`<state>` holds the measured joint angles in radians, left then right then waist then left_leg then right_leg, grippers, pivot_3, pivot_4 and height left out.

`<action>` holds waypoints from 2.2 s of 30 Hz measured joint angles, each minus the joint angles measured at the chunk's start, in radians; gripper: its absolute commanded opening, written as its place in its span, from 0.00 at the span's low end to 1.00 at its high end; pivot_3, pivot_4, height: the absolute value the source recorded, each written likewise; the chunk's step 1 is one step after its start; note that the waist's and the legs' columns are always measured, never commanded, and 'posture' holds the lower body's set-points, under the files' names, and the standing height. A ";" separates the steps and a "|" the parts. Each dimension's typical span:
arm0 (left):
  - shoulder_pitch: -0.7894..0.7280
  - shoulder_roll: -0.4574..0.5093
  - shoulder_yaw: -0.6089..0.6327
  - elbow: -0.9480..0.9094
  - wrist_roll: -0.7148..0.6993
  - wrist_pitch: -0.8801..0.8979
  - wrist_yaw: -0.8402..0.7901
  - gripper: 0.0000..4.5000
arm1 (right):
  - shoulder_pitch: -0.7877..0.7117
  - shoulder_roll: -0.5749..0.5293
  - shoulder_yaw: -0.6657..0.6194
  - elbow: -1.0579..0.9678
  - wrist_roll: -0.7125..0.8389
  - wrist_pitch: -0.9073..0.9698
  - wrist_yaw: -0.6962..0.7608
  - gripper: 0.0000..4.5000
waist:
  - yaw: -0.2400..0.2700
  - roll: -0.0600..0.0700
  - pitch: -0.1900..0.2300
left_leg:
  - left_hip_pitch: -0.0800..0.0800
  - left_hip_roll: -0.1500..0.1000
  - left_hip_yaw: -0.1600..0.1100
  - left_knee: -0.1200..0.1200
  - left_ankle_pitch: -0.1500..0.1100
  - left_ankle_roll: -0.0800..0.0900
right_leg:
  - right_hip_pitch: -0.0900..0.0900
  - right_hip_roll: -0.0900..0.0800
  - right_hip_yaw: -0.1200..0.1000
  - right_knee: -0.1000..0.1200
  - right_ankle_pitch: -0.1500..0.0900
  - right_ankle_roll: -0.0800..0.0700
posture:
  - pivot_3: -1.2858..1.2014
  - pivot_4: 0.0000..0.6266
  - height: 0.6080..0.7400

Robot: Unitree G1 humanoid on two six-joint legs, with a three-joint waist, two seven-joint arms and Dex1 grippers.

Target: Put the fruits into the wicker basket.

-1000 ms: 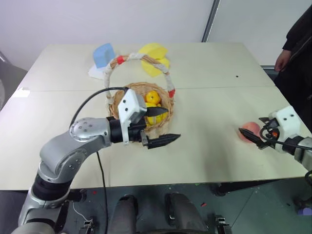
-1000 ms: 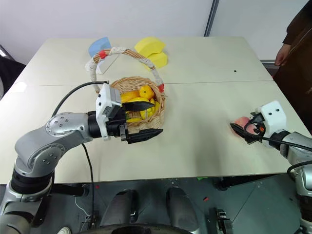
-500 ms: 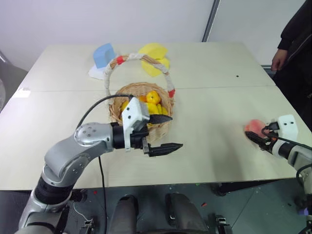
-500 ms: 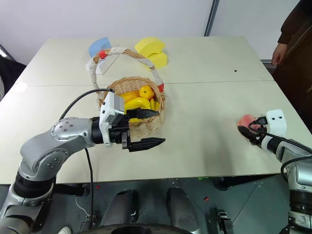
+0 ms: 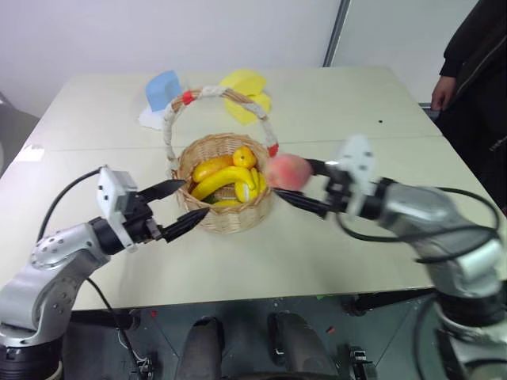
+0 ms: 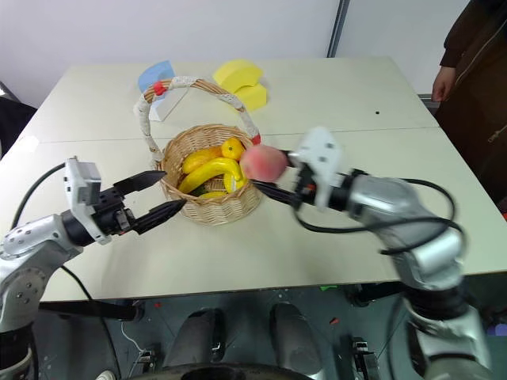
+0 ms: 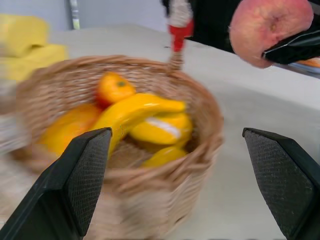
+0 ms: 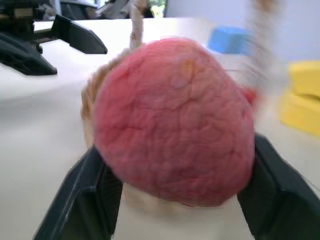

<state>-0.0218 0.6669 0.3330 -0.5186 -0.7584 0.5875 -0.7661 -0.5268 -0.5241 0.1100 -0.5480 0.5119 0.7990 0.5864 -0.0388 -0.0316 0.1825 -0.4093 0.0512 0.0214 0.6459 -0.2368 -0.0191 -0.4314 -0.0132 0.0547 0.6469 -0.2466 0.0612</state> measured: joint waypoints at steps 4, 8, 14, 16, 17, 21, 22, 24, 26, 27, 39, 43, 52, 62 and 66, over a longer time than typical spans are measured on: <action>0.052 0.000 0.026 -0.008 -0.010 -0.008 0.005 1.00 | -0.105 0.136 0.124 0.094 -0.066 0.053 -0.107 0.57 | 0.002 0.000 0.000 | -0.003 -0.002 0.003 -0.001 0.000 0.000 | -0.002 -0.004 0.000 -0.001 -0.001 0.002 | 0.52 0.24 1.00; 0.072 -0.004 0.037 -0.031 -0.016 -0.009 0.027 1.00 | -0.147 0.186 0.203 0.168 -0.127 0.048 -0.126 0.99 | 0.002 0.000 0.000 | -0.004 -0.002 0.003 -0.001 0.000 0.000 | -0.002 -0.005 0.000 -0.001 -0.001 0.003 | 0.52 0.24 1.00; 0.099 -0.014 0.039 -0.057 -0.019 -0.012 0.053 1.00 | -0.085 0.126 0.184 0.099 -0.141 -0.007 -0.072 0.99 | 0.001 0.000 0.000 | -0.003 -0.002 0.003 -0.001 0.000 0.000 | -0.002 -0.004 0.000 -0.001 -0.001 0.003 | 0.52 0.24 1.00; 0.098 -0.020 0.037 -0.066 -0.021 -0.013 0.059 1.00 | -0.012 0.071 0.113 0.034 -0.079 -0.020 -0.001 0.99 | 0.003 0.000 0.000 | -0.003 -0.002 0.003 -0.001 0.000 0.000 | -0.001 -0.004 0.000 -0.001 -0.002 0.003 | 0.52 0.24 1.00; 0.101 -0.021 0.038 -0.069 -0.024 -0.014 0.062 1.00 | 0.024 0.041 0.076 0.011 -0.047 -0.019 0.028 0.99 | 0.003 0.000 0.000 | -0.002 -0.002 0.003 -0.001 0.000 0.000 | -0.001 -0.004 0.000 -0.001 -0.002 0.004 | 0.52 0.24 1.00; 0.097 -0.030 0.035 -0.071 -0.038 -0.014 0.069 1.00 | 0.100 0.007 -0.102 -0.009 0.062 0.000 0.055 0.99 | -0.008 0.000 0.000 | 0.000 -0.001 0.004 -0.001 0.000 0.000 | 0.000 -0.003 0.001 -0.001 -0.001 0.002 | 0.52 0.24 1.00; 0.093 -0.034 0.033 -0.071 -0.039 -0.014 0.070 1.00 | 0.100 0.009 -0.120 -0.008 0.060 -0.003 0.042 0.99 | -0.010 0.000 0.000 | 0.001 -0.001 0.003 -0.001 0.000 0.000 | 0.000 -0.001 0.001 -0.001 0.000 0.001 | 0.52 0.24 1.00; 0.086 -0.046 0.031 -0.071 -0.041 -0.015 0.072 1.00 | 0.094 0.028 -0.118 0.020 0.030 -0.028 0.002 0.99 | -0.013 0.000 0.000 | 0.002 0.001 0.002 -0.001 0.000 0.000 | 0.000 0.001 0.001 0.000 0.000 0.001 | 0.52 0.24 1.00; 0.072 -0.053 0.020 -0.069 -0.044 -0.015 0.074 1.00 | 0.078 0.078 -0.091 0.086 -0.022 -0.069 -0.045 0.99 | -0.014 0.000 0.000 | 0.002 0.001 0.002 -0.002 0.000 0.000 | 0.000 0.001 0.001 0.000 0.000 0.000 | 0.52 0.24 1.00; 0.061 -0.056 0.010 -0.068 -0.044 -0.015 0.075 1.00 | 0.068 0.108 -0.078 0.121 -0.039 -0.087 -0.063 0.99 | -0.014 0.000 0.000 | 0.001 0.001 0.002 -0.002 0.000 0.000 | -0.001 0.002 0.001 0.000 0.000 0.000 | 0.52 0.24 1.00; 0.068 -0.104 -0.039 -0.049 -0.035 -0.054 0.096 1.00 | -0.020 0.327 -0.070 0.426 -0.122 -0.320 -0.127 0.21 | -0.005 0.000 0.000 | -0.001 0.000 0.002 -0.002 0.000 0.000 | -0.001 0.000 0.001 0.000 -0.001 0.002 | 0.52 0.24 1.00; 0.067 -0.112 -0.047 -0.068 -0.035 -0.071 0.113 1.00 | -0.008 0.315 -0.074 0.423 -0.128 -0.347 -0.109 0.00 | -0.006 0.001 0.001 | 0.000 0.000 0.002 -0.002 0.000 0.000 | -0.001 0.000 0.001 0.000 -0.001 0.002 | 0.52 0.24 1.00; 0.017 -0.115 -0.101 -0.057 -0.034 -0.071 0.117 1.00 | 0.058 0.109 -0.241 0.355 -0.180 -0.404 -0.132 0.00 | 0.004 0.001 0.001 | -0.001 -0.002 0.003 -0.002 0.000 0.000 | -0.001 -0.001 0.001 -0.001 -0.001 0.002 | 0.52 0.24 1.00; -0.144 -0.164 -0.214 0.049 0.010 -0.082 0.084 1.00 | 0.043 -0.003 -0.477 0.654 -0.317 -0.527 -0.376 0.00 | -0.021 0.005 0.003 | 0.001 -0.001 0.003 -0.002 -0.001 0.002 | -0.001 0.002 0.004 0.001 -0.001 0.002 | 0.52 0.24 1.00; -0.163 -0.177 -0.239 0.062 0.031 -0.094 0.081 1.00 | 0.025 -0.003 -0.478 0.686 -0.311 -0.544 -0.392 0.41 | -0.026 0.006 0.003 | 0.001 -0.001 0.002 -0.003 -0.001 0.002 | 0.000 0.003 0.004 0.001 -0.001 0.004 | 0.52 0.24 1.00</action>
<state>-0.1851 0.4896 0.0944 -0.4567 -0.7269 0.4938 -0.6847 -0.5023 -0.5274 -0.3684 0.1377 0.2007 0.2554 0.1949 -0.0645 -0.0260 0.1859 -0.4080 0.0503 0.0237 0.6431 -0.2378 -0.0170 -0.4319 -0.0106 0.0587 0.6478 -0.2472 0.0649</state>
